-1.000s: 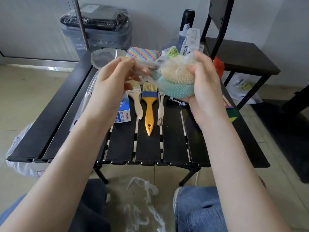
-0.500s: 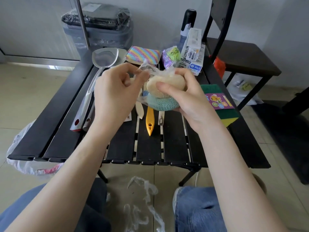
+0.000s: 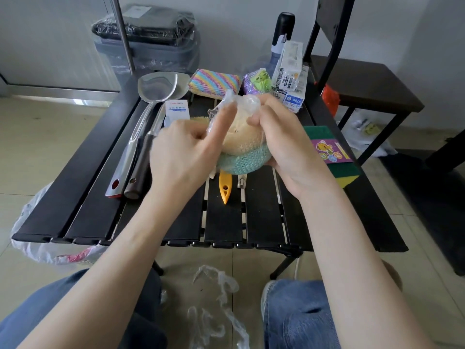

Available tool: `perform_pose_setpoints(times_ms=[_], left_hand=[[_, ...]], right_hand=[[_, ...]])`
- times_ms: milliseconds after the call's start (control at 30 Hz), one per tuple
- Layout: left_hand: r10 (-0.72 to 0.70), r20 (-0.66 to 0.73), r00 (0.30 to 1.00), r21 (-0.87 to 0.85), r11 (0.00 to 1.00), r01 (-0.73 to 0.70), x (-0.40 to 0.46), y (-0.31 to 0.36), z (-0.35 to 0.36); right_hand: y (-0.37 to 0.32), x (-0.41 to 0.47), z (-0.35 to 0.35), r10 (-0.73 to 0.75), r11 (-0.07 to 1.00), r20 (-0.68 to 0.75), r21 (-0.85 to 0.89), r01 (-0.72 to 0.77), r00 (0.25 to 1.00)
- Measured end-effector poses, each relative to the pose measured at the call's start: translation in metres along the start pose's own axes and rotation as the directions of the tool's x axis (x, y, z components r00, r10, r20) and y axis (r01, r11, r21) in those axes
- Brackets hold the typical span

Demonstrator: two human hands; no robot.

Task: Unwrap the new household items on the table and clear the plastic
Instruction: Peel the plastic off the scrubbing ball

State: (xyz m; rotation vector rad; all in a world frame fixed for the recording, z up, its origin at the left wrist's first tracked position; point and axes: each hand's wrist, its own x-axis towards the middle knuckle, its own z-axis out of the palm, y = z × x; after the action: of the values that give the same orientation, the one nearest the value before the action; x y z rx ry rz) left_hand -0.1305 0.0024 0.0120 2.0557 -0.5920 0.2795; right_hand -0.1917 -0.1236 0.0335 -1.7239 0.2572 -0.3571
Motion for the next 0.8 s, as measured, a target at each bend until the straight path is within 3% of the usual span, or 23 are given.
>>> perform_pose_setpoints(times_ms=[200, 367, 467, 600, 700, 800], left_hand=[[-0.108, 0.072, 0.992, 0.048, 0.993, 0.105, 0.004, 0.006, -0.006], [-0.187, 0.145, 0.971, 0.073, 0.981, 0.178, 0.006, 0.002, -0.004], [-0.043, 0.176, 0.984, -0.067, 0.996, 0.056, 0.009, -0.004, -0.007], [0.060, 0.215, 0.975, -0.017, 0.998, -0.058, 0.013, -0.006, -0.011], [0.068, 0.099, 0.993, 0.115, 0.990, -0.080, 0.015, -0.002, -0.012], [0.066, -0.050, 0.997, 0.232, 0.971, -0.052, 0.016, -0.006, -0.012]], right_hand=[[0.000, -0.007, 0.003, 0.076, 0.994, 0.093, -0.083, -0.068, 0.993], [0.003, -0.006, 0.002, -0.036, 0.989, 0.070, -0.143, 0.046, 0.997], [0.006, -0.005, 0.003, -0.084, 0.984, -0.021, -0.161, 0.079, 0.996], [0.014, -0.003, 0.009, -0.105, 0.983, -0.211, -0.173, 0.068, 0.972], [0.017, -0.003, 0.013, -0.138, 0.974, -0.231, -0.210, 0.089, 0.963], [0.017, -0.003, 0.014, -0.191, 0.954, -0.136, -0.258, 0.152, 0.972]])
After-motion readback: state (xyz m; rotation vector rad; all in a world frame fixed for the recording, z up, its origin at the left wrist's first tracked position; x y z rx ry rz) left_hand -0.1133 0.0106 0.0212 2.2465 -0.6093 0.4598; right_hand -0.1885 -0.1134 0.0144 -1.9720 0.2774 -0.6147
